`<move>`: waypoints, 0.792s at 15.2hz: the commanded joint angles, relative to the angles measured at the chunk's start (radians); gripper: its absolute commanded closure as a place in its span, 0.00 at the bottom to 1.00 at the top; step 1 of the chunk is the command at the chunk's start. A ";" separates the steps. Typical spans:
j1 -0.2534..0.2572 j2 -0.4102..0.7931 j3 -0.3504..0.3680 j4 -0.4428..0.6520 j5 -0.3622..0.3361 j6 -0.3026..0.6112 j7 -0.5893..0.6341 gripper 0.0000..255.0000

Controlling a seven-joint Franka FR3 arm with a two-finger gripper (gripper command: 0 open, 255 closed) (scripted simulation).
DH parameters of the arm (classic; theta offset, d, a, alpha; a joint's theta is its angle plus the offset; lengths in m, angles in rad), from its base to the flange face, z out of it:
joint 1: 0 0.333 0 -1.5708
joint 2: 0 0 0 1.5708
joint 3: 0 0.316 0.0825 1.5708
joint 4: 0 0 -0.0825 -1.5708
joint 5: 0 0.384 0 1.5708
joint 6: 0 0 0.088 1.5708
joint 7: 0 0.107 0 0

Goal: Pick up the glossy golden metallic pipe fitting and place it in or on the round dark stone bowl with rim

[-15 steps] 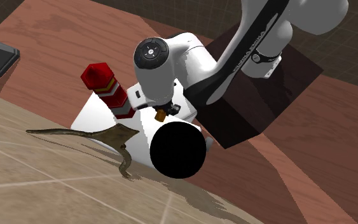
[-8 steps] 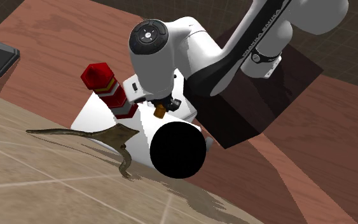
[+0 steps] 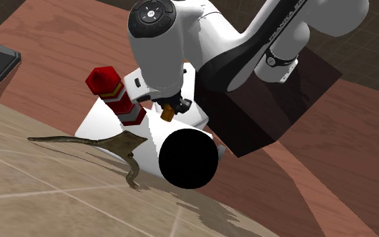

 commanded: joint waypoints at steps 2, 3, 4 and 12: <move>0.001 -0.025 0.000 0.017 -0.006 -0.041 0.004 1.00; 0.001 -0.033 0.000 0.022 -0.008 -0.055 0.005 1.00; 0.001 -0.040 0.001 0.028 -0.009 -0.068 0.006 1.00; 0.086 0.030 0.080 0.124 0.001 -0.099 0.164 1.00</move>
